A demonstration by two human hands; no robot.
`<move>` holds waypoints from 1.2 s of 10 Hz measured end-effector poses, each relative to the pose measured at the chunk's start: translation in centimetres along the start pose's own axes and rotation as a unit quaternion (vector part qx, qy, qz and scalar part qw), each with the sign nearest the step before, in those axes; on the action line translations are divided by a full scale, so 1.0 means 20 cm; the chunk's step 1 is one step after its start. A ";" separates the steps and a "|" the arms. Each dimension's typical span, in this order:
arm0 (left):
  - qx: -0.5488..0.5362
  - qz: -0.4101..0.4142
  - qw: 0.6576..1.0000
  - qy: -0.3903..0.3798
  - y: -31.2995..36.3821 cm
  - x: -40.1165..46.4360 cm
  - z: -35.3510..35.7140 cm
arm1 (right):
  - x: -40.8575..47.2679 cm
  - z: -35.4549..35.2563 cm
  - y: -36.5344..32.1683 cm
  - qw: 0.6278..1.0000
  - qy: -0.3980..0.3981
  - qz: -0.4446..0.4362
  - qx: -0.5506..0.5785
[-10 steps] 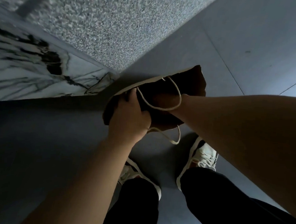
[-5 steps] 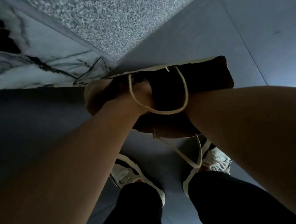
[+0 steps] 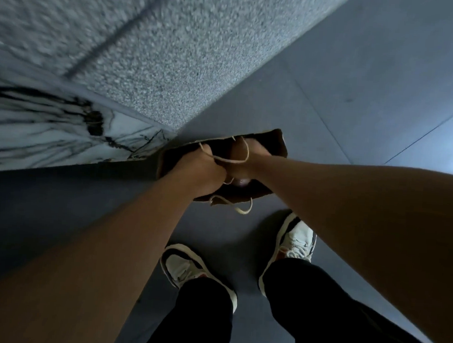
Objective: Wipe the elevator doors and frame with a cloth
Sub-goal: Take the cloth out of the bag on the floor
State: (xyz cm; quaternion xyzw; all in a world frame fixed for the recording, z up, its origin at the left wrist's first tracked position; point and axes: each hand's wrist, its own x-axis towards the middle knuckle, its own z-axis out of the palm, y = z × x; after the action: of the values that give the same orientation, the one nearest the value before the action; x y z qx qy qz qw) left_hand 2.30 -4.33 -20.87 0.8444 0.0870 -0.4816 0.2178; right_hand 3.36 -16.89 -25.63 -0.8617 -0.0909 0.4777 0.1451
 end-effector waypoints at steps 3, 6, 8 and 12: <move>-0.011 0.067 0.997 0.027 0.13 -0.61 -0.28 | -0.64 -0.40 -0.20 0.970 0.052 0.102 0.214; -0.076 0.175 0.980 0.055 0.17 -1.28 -0.57 | -1.30 -0.69 -0.53 0.893 -0.014 0.079 0.444; -0.102 0.223 0.953 0.180 0.12 -1.66 -0.69 | -1.61 -0.83 -0.79 0.864 -0.046 0.007 0.501; -0.177 0.263 0.903 0.290 -0.02 -2.36 -0.84 | -2.08 -0.98 -1.19 0.862 -0.092 -0.146 0.476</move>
State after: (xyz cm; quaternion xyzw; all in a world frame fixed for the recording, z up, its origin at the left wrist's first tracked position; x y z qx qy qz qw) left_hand -9.41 6.54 26.53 0.8866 0.0044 -0.1177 0.4474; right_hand -2.33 -9.99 25.49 -0.6168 0.0100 0.5135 0.5965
